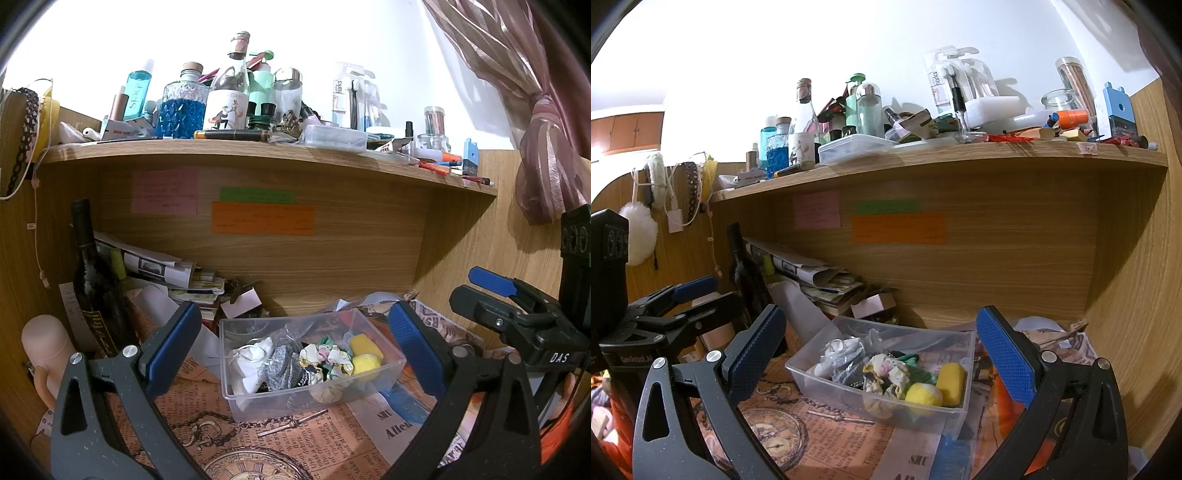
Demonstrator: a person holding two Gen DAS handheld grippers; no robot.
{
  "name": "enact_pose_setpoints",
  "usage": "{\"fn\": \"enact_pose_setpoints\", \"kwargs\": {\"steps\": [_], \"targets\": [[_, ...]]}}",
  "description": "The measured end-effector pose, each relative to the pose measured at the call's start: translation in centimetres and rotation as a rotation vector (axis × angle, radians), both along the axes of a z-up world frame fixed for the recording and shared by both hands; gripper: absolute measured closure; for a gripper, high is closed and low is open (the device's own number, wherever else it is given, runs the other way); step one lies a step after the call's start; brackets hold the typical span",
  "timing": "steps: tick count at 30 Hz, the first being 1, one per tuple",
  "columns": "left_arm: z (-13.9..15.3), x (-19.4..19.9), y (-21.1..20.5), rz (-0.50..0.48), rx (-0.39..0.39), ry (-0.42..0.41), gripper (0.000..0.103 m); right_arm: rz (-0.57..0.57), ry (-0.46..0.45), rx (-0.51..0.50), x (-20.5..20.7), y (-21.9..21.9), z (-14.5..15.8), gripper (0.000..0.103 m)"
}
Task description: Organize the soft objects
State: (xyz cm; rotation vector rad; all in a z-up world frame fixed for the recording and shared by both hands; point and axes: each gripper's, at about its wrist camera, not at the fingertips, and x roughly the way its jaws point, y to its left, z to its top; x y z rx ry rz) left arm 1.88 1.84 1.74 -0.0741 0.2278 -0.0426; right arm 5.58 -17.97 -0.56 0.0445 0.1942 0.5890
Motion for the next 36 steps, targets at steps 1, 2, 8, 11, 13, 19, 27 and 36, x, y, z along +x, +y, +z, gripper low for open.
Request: {"fn": "enact_pose_setpoints", "kwargs": {"steps": [1,2,8,11,13,19,27,36], "targets": [[0.01,-0.01,-0.05,0.001,-0.001,0.000,0.000,0.003,0.000,-0.001,-0.01,-0.03,-0.04,0.000],[0.03,-0.05,-0.16,0.004,-0.001,0.000,0.000,0.006,-0.001,-0.002,-0.02,-0.01,-0.03,0.000],[-0.04,0.03,-0.02,-0.003,-0.002,0.000,0.000,0.006,-0.001,-0.002,-0.11,0.04,-0.06,0.000],[-0.08,0.06,0.04,-0.004,-0.002,0.001,0.000,0.008,0.001,-0.001,-0.01,-0.01,-0.05,0.000],[-0.10,0.09,0.24,-0.008,-0.002,0.000,0.000,0.006,0.001,-0.002,-0.04,0.02,-0.06,0.000],[-0.09,0.05,0.24,0.000,-0.007,-0.010,0.000,0.006,-0.003,0.002,-0.02,0.01,-0.04,0.000],[0.02,0.01,-0.14,0.008,0.001,-0.007,0.000,0.010,-0.002,0.006,0.04,-0.10,-0.08,0.000],[-0.27,0.30,-0.01,-0.006,0.004,0.004,0.000,0.017,0.000,0.000,0.28,0.02,-0.08,0.000]]}}
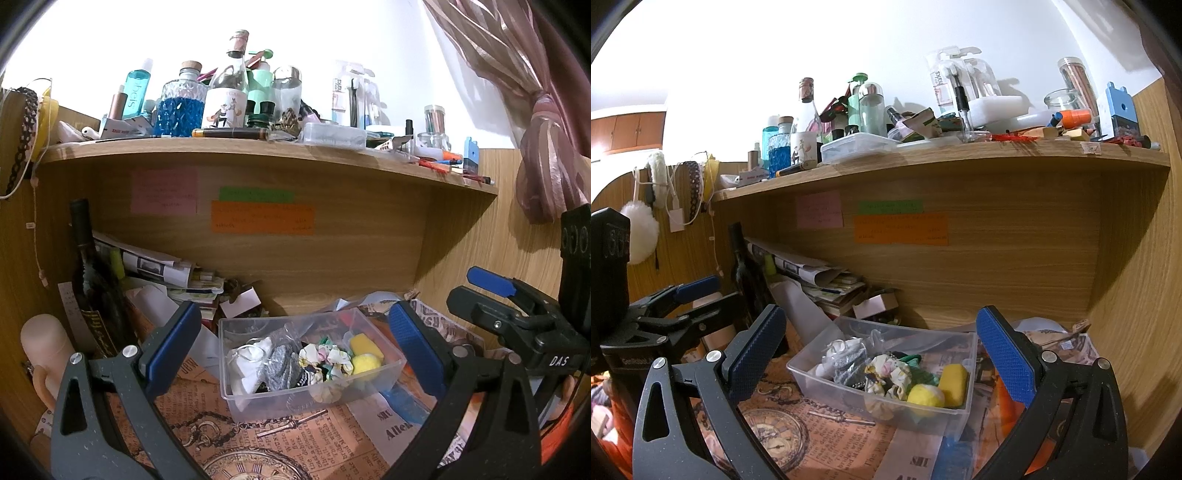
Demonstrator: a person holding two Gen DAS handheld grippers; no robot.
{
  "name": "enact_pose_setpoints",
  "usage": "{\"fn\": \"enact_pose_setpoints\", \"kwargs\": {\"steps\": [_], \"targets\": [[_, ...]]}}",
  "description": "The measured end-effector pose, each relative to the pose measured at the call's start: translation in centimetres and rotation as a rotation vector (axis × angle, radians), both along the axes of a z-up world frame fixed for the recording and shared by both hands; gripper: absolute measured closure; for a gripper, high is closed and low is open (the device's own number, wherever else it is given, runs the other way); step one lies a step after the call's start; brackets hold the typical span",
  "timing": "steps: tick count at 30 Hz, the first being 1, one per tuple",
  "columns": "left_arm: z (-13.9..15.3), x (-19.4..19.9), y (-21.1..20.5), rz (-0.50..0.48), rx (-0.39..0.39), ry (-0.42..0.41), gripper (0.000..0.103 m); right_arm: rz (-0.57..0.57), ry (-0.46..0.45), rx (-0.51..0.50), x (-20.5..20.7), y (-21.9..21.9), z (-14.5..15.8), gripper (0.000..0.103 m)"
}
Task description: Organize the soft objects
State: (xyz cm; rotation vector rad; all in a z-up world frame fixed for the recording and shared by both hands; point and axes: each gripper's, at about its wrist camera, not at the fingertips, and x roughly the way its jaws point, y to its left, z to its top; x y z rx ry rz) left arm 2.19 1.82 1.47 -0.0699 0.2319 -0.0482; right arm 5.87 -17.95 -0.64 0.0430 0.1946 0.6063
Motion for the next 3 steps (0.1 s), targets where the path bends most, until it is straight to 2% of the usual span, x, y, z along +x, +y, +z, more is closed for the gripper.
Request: {"fn": "enact_pose_setpoints", "kwargs": {"steps": [3], "targets": [[-0.09,0.13,0.15,-0.006,0.000,0.003,0.000,0.000,0.002,-0.003,0.17,0.09,-0.05,0.000]]}}
